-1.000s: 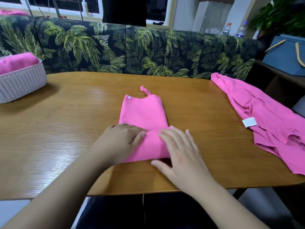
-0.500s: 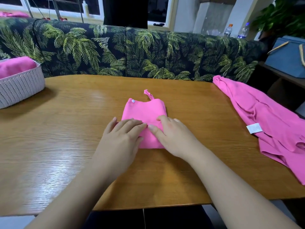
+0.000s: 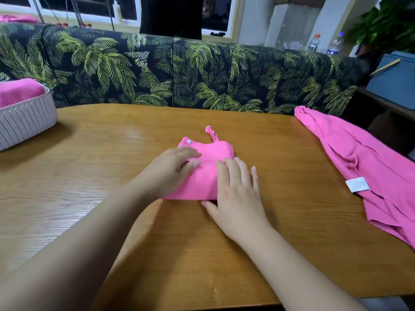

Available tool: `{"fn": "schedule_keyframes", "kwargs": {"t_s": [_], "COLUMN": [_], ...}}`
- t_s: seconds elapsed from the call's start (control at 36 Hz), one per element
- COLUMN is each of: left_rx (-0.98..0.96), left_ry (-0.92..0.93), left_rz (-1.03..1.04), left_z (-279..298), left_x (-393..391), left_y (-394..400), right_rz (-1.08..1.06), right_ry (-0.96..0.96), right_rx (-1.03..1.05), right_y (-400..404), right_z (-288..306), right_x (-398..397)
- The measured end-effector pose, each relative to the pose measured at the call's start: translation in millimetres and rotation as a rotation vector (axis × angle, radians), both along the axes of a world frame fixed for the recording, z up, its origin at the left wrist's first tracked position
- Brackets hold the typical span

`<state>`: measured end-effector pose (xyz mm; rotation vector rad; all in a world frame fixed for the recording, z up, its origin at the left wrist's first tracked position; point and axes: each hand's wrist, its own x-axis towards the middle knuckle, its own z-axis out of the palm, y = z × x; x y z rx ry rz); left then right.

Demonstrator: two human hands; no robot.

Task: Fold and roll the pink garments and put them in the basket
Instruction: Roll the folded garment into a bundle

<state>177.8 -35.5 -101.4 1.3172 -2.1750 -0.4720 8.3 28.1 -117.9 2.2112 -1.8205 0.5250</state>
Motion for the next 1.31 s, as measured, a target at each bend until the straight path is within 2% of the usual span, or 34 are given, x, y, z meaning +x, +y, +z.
{"fn": "schedule_keyframes", "kwargs": {"t_s": [0.08, 0.14, 0.44, 0.61, 0.75, 0.86, 1.03, 1.22, 1.25, 1.31], "left_rx": [0.074, 0.154, 0.068, 0.099, 0.093, 0.108, 0.118, 0.210, 0.151, -0.095], "left_ry": [0.346, 0.417, 0.279, 0.272, 0.227, 0.273, 0.381, 0.352, 0.295, 0.162], "left_rz": [0.017, 0.034, 0.017, 0.010, 0.013, 0.082, 0.151, 0.163, 0.185, 0.234], "left_z": [-16.0, -25.9, -32.9, -32.4, -29.1, -31.8, -36.3, -32.5, -31.1, -26.2], "left_x": [12.4, 19.0, 29.6, 29.4, 18.7, 7.3, -9.1, -11.1, -10.3, -9.2], "left_y": [3.4, 7.7, 20.0, 49.5, 86.5, 119.6, 161.5, 162.2, 160.9, 158.3], "right_rz": [0.018, 0.038, 0.088, 0.200, 0.297, 0.352, 0.337, 0.249, 0.239, 0.216], "right_ry": [-0.012, -0.021, -0.031, -0.065, -0.113, -0.167, -0.127, -0.303, -0.315, -0.302], "right_rx": [0.042, 0.073, 0.136, 0.272, 0.287, 0.269, 0.269, 0.322, 0.338, 0.373], "right_y": [-11.8, -19.4, -31.1, -15.1, 11.4, 35.7, 69.7, 81.5, 80.3, 75.4], "right_z": [3.9, 8.3, 15.8, 28.3, 26.4, 25.3, 31.2, 21.7, 22.8, 26.1], "right_x": [-5.0, -6.3, -16.9, -39.1, -59.6, -72.5, -82.7, -77.6, -76.1, -73.6]}}
